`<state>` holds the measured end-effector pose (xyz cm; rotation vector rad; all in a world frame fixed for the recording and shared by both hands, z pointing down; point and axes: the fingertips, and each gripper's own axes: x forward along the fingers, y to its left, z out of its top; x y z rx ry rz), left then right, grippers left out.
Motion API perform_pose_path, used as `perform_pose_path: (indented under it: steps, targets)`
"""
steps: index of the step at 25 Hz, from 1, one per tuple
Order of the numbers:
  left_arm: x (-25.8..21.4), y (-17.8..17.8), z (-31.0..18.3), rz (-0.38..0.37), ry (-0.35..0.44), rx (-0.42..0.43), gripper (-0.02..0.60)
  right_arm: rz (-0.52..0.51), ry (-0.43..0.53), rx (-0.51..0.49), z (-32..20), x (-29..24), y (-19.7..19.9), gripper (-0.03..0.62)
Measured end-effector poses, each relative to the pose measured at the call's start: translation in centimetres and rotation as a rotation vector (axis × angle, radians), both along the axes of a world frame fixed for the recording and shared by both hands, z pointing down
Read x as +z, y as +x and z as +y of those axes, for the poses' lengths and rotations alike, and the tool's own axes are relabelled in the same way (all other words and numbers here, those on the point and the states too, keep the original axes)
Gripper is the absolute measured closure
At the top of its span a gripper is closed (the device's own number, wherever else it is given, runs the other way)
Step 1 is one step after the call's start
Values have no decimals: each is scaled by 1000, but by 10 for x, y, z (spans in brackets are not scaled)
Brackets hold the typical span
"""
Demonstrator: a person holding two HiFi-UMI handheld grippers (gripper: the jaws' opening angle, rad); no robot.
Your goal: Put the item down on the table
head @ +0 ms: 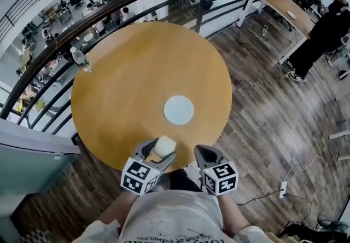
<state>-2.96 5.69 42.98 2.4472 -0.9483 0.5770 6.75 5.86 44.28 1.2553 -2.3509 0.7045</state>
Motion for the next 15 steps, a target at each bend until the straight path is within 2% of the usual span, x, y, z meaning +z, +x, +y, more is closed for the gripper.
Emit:
perform_pose_path:
  steps: [3, 8, 15]
  targets:
    - [1, 6, -20, 14, -19, -34, 258, -9, -6, -31, -22, 2, 4, 568]
    - [2, 11, -45, -23, 5, -71, 258, -18, -10, -81, -46, 4, 8, 568]
    - [-7, 13, -44, -41, -8, -121, 258, -22, -34, -109, -51, 3, 16, 568]
